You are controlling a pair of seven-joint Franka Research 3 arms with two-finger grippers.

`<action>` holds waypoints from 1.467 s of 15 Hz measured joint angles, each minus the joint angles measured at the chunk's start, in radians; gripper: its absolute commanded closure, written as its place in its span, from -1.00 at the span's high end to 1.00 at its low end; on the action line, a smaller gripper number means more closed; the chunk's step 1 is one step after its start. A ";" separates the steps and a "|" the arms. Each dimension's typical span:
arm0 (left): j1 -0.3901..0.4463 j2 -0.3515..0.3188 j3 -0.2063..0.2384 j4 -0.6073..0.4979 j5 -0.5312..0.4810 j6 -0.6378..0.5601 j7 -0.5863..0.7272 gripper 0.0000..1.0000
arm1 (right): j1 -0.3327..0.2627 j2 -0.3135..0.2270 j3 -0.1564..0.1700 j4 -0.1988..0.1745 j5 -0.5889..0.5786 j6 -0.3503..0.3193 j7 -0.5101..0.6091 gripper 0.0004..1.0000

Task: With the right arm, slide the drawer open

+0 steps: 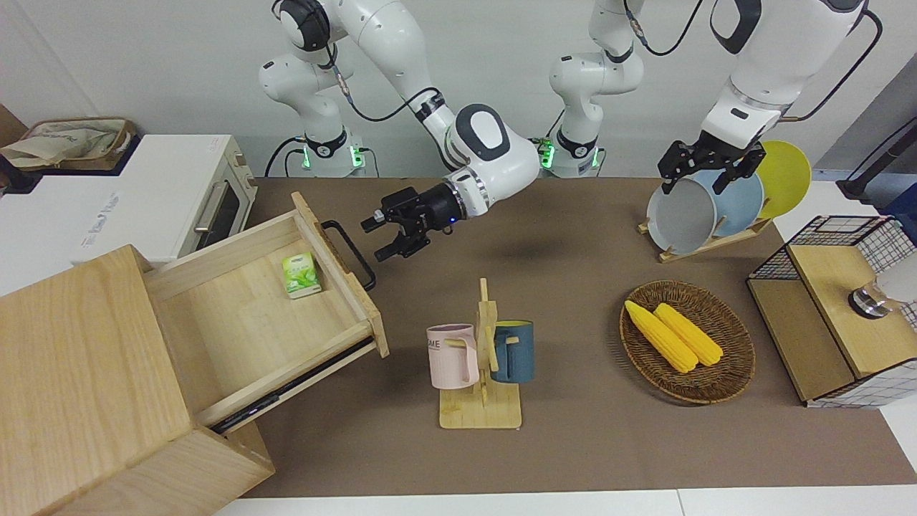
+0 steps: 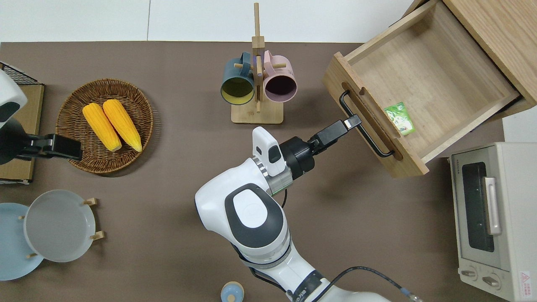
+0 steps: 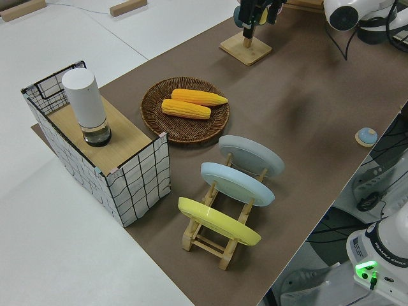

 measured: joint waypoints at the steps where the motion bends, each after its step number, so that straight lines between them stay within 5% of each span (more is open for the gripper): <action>1: 0.000 0.000 0.000 0.000 0.000 0.000 0.000 0.99 | 0.012 0.000 0.000 0.011 0.021 -0.001 0.000 0.98; 7: 0.000 0.000 0.000 0.000 0.000 0.000 0.000 0.99 | 0.064 -0.023 0.001 0.110 0.175 -0.034 0.000 0.98; 13: 0.000 0.000 0.000 0.000 0.000 0.000 0.000 0.99 | 0.045 -0.154 -0.002 0.157 0.432 -0.029 -0.001 0.98; 17: 0.000 0.000 0.000 0.000 0.000 0.000 0.000 0.99 | -0.006 -0.243 -0.002 0.168 0.610 -0.010 -0.005 0.98; 22: 0.000 0.000 0.000 0.000 0.000 0.000 0.000 0.99 | -0.155 -0.345 -0.005 0.174 0.878 0.043 -0.016 0.98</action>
